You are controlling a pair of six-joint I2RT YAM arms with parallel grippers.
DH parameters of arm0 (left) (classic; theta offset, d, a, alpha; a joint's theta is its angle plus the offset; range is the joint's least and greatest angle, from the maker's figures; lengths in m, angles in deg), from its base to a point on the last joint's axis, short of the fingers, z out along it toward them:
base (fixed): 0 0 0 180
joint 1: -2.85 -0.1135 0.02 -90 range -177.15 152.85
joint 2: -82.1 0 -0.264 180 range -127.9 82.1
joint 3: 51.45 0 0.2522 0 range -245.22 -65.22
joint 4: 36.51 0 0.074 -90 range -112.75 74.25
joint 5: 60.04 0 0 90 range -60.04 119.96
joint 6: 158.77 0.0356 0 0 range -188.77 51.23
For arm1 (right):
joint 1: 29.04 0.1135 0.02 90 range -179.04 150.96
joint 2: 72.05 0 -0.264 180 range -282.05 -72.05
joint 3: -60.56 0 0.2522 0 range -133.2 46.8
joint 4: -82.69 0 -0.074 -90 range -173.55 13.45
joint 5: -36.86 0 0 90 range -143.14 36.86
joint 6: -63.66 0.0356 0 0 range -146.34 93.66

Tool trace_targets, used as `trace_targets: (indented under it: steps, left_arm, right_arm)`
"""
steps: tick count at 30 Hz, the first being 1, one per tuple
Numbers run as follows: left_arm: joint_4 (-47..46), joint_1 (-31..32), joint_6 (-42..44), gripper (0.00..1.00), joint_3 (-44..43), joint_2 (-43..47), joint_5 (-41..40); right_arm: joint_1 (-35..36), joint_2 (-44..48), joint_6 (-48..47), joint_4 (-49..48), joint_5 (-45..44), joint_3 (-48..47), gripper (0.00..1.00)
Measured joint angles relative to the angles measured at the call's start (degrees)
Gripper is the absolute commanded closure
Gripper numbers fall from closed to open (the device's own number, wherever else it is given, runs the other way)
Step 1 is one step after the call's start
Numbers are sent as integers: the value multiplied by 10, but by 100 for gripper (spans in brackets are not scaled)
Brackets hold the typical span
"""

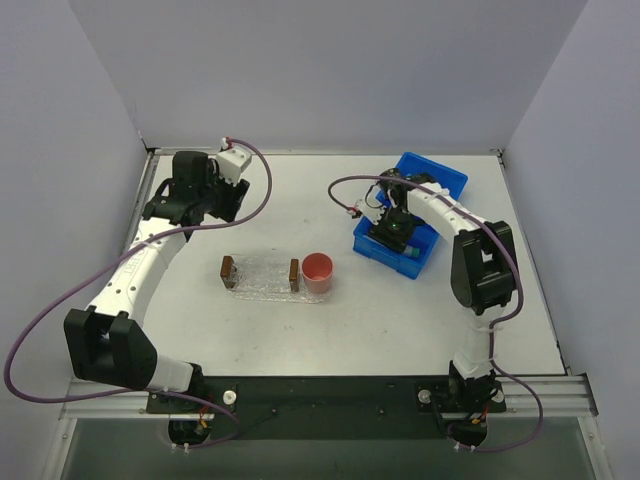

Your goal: Prepare toiletry sets of a toothbrush and toothpaste on the tray

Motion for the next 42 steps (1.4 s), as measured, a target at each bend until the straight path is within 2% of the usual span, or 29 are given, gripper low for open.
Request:
trace_targets:
  steps: [16, 42]
  left_arm:
    - [0, -2, 4, 35, 14, 7, -2]
    - [15, -3, 10, 35, 2, -13, -2]
  right_arm:
    - [0, -26, -89, -10, -18, 6, 54]
    - [0, -65, -120, 0, 3, -17, 53]
